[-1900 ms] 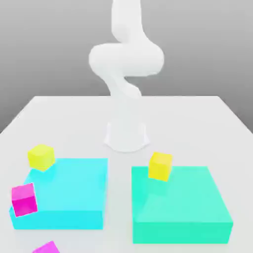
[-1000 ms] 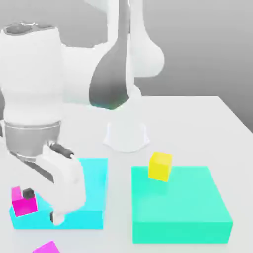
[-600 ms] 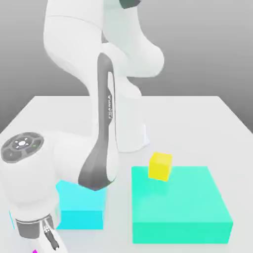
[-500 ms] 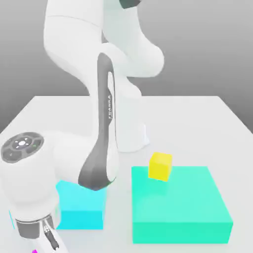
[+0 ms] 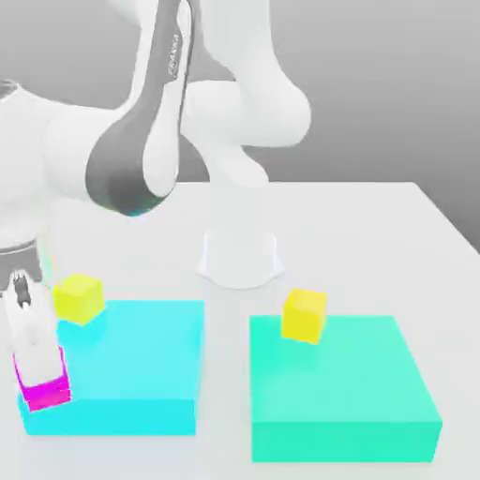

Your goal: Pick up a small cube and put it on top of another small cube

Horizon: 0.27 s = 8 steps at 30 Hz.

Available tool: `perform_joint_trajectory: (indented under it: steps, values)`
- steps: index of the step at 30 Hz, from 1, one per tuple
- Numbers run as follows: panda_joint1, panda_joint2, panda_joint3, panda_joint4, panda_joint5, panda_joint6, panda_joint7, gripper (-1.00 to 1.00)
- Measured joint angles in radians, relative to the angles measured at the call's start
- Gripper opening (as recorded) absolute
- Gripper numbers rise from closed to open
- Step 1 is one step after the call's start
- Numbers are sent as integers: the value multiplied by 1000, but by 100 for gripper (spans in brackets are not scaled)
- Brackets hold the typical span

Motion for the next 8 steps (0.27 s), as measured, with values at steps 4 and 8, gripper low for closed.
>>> perform_joint_trajectory:
  steps: [4, 8]
  values:
    - [-21, 49, 7, -44, 17, 92, -7, -100]
    - [-22, 75, 10, -51, 25, 124, -12, 100]
